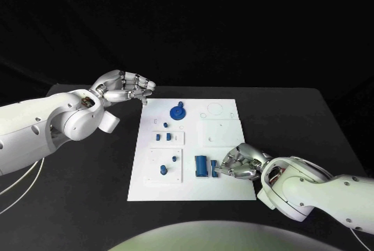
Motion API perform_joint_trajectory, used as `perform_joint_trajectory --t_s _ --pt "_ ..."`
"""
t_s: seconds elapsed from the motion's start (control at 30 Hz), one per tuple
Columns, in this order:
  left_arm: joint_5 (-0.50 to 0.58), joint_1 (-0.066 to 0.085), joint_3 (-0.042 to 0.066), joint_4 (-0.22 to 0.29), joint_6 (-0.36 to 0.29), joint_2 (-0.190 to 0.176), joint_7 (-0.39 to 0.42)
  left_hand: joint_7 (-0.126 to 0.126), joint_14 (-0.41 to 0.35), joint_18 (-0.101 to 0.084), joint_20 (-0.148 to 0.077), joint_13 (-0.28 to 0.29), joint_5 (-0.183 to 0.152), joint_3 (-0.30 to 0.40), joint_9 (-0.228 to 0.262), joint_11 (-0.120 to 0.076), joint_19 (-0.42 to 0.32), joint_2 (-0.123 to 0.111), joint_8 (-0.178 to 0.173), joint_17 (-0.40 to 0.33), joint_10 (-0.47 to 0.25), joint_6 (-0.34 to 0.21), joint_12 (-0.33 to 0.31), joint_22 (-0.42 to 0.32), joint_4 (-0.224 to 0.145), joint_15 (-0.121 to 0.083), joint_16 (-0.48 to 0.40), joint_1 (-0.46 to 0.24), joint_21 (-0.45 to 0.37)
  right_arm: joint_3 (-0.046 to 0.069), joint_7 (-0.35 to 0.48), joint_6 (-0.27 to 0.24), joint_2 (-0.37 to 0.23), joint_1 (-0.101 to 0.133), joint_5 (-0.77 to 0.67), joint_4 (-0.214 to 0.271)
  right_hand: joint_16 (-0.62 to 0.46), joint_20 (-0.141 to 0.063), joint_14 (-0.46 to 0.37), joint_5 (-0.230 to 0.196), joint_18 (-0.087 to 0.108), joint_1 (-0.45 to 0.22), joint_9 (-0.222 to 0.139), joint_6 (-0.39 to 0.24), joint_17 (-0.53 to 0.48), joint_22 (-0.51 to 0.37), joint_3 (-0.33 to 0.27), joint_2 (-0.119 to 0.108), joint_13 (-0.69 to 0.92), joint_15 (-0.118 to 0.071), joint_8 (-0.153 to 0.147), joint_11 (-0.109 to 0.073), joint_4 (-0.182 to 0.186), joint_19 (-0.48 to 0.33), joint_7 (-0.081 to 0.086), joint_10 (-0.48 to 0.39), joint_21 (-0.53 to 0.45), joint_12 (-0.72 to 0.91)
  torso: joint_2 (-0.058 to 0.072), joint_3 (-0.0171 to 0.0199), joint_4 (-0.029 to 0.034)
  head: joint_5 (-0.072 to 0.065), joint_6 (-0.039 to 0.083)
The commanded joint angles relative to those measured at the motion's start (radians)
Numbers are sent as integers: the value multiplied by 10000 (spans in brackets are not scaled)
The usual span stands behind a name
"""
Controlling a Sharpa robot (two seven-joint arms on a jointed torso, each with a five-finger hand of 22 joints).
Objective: Assemble the parts on the task board
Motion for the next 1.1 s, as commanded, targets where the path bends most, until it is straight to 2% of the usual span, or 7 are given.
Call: perform_joint_trajectory --t_s 0.03,0.33,0.53,0.57,0.73,0.93,1.1 --pt "233 5 4 21 -28 9 158 264 -56 135 2 -22 24 45 -12 21 80 -3 46 9 -90 -71 61 14 -14 -13 32 74 15 2 1131 15 -157 100 310 -2 -35 -27 881 -22 -101 233 -39 -253 1854 1945 -151 11 2092 8 -172 34 -14 264 87 645 -252 -149 -7 3 -3 -10 62" --pt "1964 -6 -127 -52 -562 83 708 215 -256 127 40 -39 -22 33 -32 -26 -78 -30 105 -66 288 -166 241 -138 221 3 -160 -193 -265 11 5221 -260 -202 917 3820 -1120 -660 257 551 -9 360 1449 -125 -1044 575 1222 -481 148 1017 311 -705 387 -389 -661 482 -377 -3046 -1867 -156 -36 -23 -129 500" --pt "3059 -111 -193 -265 -1118 274 1219 154 -654 116 259 -237 -66 -25 62 -57 -287 -91 512 -773 1262 -174 -684 -1279 620 144 -2155 -388 -2093 91 7265 232 563 1446 6408 -3102 -4101 579 -1314 -1 1199 2247 -383 -1648 -4149 -1029 -153 296 -3227 612 -1198 706 -757 -2933 843 -3923 -9326 -7768 -394 -116 -58 -200 931" --pt "3211 -127 -199 -325 -1208 331 1308 181 -617 118 327 -244 -77 -41 77 -55 -327 -98 583 -931 1540 -177 -1088 -1606 722 178 -2734 -411 -2612 120 7528 324 749 1503 6713 -3505 -5505 719 -2116 2034 1066 2479 -533 -1754 -5647 -1388 380 138 -3814 623 -1350 765 -812 -3172 931 -4258 -9764 -8421 -449 -136 -65 -208 1092" --pt "3807 -213 -213 -854 -1653 788 1739 32 -158 135 737 -231 -160 -180 72 -35 -135 -226 570 -1263 2825 -117 -3472 -3491 1124 326 -5664 -342 -5491 271 8480 887 1750 1664 8158 -5455 -8127 937 -3174 1568 1161 2444 -1024 -1720 -6963 -2669 1316 -4 -6264 974 -1504 1040 -948 -3869 1086 -4649 -11123 -10415 -585 -132 -24 -181 1434" --pt "4405 -309 -217 -1977 -2096 1639 2133 -191 -361 87 901 -229 -172 -578 -128 126 52 -171 74 -1396 3223 -124 -4949 -4518 1304 615 -7369 -271 -7058 355 9084 1765 2842 1693 9254 -7425 -11705 1748 -4563 1031 1172 2146 -1717 -1676 -8576 -4951 1765 -99 -9830 1767 -2052 1570 -1222 -5341 1432 -4611 -12561 -12911 -778 -103 54 -175 1778" --pt "4636 -347 -215 -2685 -2319 2181 2295 -292 -620 -5 934 -233 -154 -967 -301 169 -21 -117 -235 -1611 3025 -176 -5548 -4894 1358 731 -8073 -211 -7725 377 9271 2205 3305 1675 9660 -8282 -12707 1947 -4467 983 1224 2034 -2040 -1531 -9176 -6430 1534 96 -11129 1891 -2382 1678 -1391 -5513 1460 -4410 -12542 -13490 -809 -69 83 -135 2010"
